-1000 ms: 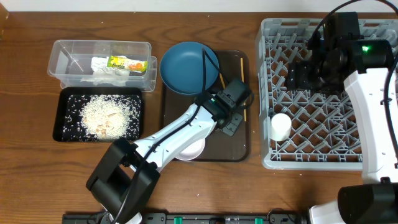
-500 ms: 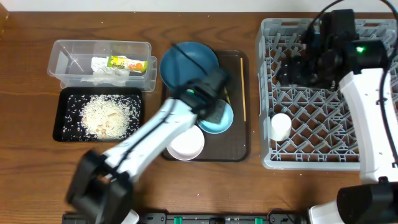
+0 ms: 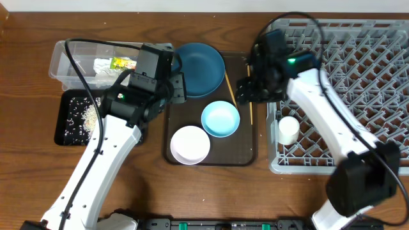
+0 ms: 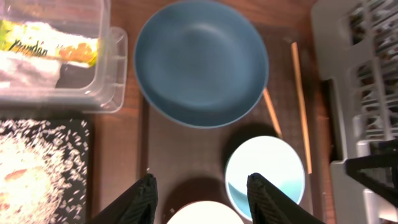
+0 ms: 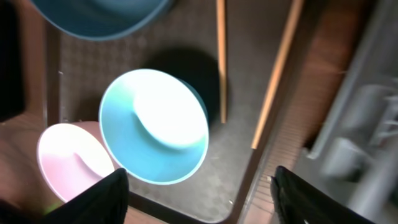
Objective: Sort waste into correct bins and load items into the dishwasher rack
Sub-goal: 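Grasp the light-blue bowl with the right gripper, then carry the light-blue bowl into the dish rack and release it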
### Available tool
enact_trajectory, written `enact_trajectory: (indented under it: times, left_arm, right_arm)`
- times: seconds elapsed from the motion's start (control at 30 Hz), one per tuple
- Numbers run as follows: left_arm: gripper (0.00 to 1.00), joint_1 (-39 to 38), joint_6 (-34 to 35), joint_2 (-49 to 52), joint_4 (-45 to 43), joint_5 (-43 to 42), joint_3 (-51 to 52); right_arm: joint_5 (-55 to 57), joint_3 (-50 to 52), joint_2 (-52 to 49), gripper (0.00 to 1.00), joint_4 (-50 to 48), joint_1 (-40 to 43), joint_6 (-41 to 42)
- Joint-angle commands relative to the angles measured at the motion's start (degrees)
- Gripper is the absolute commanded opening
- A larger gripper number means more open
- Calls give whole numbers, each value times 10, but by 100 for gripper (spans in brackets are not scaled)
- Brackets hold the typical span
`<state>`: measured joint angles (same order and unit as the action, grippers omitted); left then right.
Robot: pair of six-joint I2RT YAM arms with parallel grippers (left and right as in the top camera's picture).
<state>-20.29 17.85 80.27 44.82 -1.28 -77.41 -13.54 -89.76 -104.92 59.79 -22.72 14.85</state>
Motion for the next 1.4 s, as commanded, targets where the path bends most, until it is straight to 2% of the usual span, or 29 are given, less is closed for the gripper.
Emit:
enact_trajectory:
  times: [0.0, 0.23, 0.37, 0.5, 0.67, 0.87, 1.03, 1.1, 1.2, 1.27, 1.37]
  left_arm:
    - [51, 12, 0, 6, 6, 5, -5]
    - [54, 47, 0, 6, 17, 5, -5]
    - [54, 64, 0, 6, 21, 5, -5]
    - [54, 71, 0, 6, 28, 5, -5]
    - [54, 71, 0, 6, 29, 5, -5]
    - [55, 71, 0, 6, 29, 5, -5]
    - [75, 71, 0, 6, 29, 5, -5]
    - [79, 71, 0, 6, 29, 5, -5]
    - [81, 71, 0, 6, 29, 5, -5]
    - [82, 71, 0, 6, 29, 5, -5]
    - [85, 71, 0, 6, 29, 5, -5]
  right_arm:
    - [-2, 3, -35, 68, -8, -22, 10]
    - [13, 3, -109, 53, -29, -47, 7]
    - [31, 3, -140, 38, -31, -51, 5]
    - [31, 3, -152, 17, -33, -51, 3]
    - [32, 3, -149, 2, -34, -50, 3]
    - [32, -3, -130, 1, -15, -45, 3]
    - [40, -26, -57, 1, 20, -28, 0]
    - [66, -35, -13, 1, 28, -14, 2]
    - [133, -43, 61, 1, 28, 16, 13]
    - [218, -43, 108, 1, 24, 37, 26]
    - [418, -43, 157, 1, 24, 67, 63]
